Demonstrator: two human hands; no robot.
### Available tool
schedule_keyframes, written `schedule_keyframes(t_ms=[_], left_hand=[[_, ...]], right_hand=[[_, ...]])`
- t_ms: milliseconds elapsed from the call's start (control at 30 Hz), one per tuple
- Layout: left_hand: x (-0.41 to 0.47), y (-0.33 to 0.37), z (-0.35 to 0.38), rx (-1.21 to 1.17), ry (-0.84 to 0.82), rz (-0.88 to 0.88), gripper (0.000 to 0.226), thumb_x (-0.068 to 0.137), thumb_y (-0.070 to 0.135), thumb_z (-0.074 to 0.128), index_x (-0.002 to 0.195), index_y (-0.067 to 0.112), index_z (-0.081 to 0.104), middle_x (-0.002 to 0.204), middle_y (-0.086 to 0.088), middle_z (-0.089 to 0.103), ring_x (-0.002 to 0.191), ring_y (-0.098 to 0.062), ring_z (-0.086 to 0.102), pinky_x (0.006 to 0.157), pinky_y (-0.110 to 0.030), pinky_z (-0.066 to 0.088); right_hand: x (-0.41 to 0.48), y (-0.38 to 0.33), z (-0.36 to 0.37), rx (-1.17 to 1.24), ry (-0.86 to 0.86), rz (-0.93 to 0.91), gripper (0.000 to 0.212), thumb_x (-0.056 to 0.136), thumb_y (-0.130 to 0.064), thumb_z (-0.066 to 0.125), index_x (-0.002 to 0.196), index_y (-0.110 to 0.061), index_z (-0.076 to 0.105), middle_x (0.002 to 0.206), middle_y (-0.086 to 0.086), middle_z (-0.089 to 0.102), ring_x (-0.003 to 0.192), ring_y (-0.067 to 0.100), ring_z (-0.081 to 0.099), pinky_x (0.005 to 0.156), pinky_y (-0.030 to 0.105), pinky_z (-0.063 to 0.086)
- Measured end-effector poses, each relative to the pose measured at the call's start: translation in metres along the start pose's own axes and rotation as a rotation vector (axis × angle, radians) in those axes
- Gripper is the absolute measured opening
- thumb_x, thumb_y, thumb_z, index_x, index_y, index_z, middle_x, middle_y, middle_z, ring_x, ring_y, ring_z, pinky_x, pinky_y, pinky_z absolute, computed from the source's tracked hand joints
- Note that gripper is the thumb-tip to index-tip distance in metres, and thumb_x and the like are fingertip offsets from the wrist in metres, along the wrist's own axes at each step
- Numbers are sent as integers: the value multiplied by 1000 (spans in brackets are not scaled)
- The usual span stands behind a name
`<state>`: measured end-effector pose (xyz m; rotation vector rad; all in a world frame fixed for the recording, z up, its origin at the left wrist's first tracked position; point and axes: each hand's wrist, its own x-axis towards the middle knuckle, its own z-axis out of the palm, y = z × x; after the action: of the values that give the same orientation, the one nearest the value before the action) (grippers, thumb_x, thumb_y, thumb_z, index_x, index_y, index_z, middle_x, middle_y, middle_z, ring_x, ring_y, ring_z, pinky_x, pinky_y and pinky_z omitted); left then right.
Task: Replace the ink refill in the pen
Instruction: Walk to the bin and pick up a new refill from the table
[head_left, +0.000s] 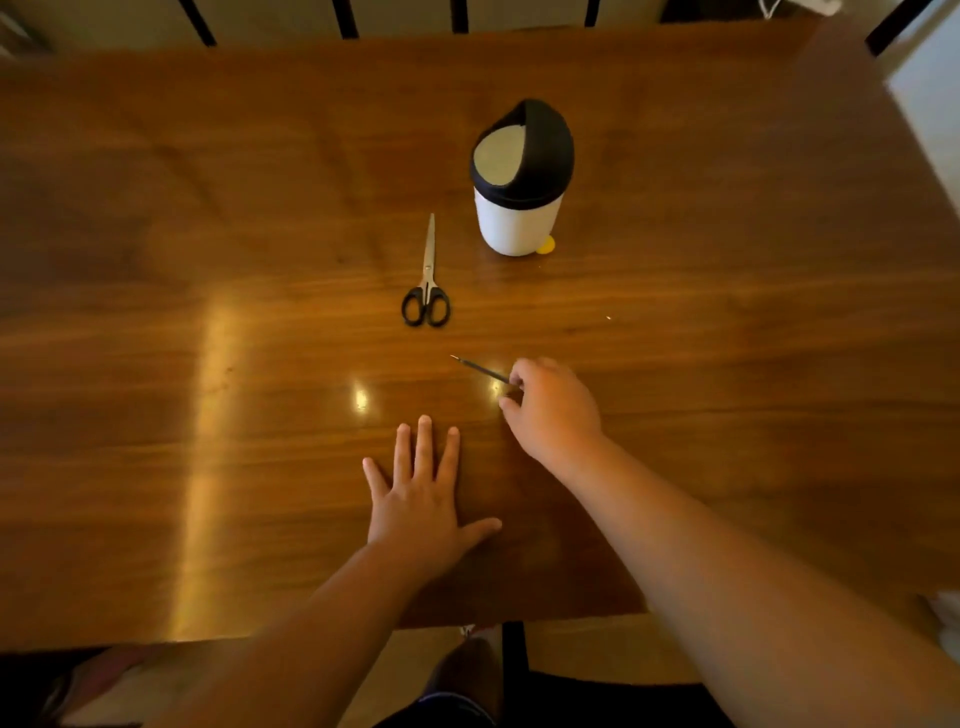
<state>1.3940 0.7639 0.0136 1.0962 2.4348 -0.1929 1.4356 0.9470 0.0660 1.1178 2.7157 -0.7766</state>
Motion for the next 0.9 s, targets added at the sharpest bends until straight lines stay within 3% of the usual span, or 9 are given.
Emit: schedule_keyframes(t_ms=[100, 333, 600, 767, 900], left_hand=[[2, 4, 4, 4, 6, -10, 110, 62, 94, 3, 142, 28, -31, 158, -10, -27, 146, -36, -20, 111, -70, 2], [2, 10, 5, 25, -12, -30, 110, 63, 92, -4, 146, 24, -27, 157, -13, -30, 144, -37, -28, 109, -71, -3], [1, 10, 5, 25, -10, -33, 108, 63, 92, -4, 141, 24, -34, 156, -13, -31, 143, -37, -30, 108, -72, -4], [1, 9, 9, 28, 19, -28, 108, 63, 92, -5, 139, 23, -39, 157, -14, -30, 143, -38, -29, 108, -72, -7], [1, 9, 9, 25, 38, -27, 109, 64, 92, -2, 145, 24, -27, 158, -13, -27, 144, -38, -26, 108, -72, -4]], right_hand=[[19, -8, 9, -60, 52, -52, 32, 88, -30, 63, 118, -21, 55, 114, 2, 59, 105, 21, 56, 79, 37, 56], [40, -16, 23, -197, 22, -76, 42, 88, -23, 63, 128, -15, 50, 125, 8, 56, 116, 27, 52, 89, 38, 49], [38, -22, 24, -247, -47, -49, 28, 92, -11, 52, 120, -7, 54, 120, 14, 58, 109, 29, 56, 83, 36, 50], [25, -17, 18, 8, -82, 38, 16, 94, -21, 55, 107, -13, 57, 98, 6, 65, 79, 17, 58, 57, 25, 42], [1, -10, 12, 177, -114, 73, 27, 95, -15, 52, 122, -18, 56, 107, 4, 67, 87, 19, 64, 64, 28, 53]])
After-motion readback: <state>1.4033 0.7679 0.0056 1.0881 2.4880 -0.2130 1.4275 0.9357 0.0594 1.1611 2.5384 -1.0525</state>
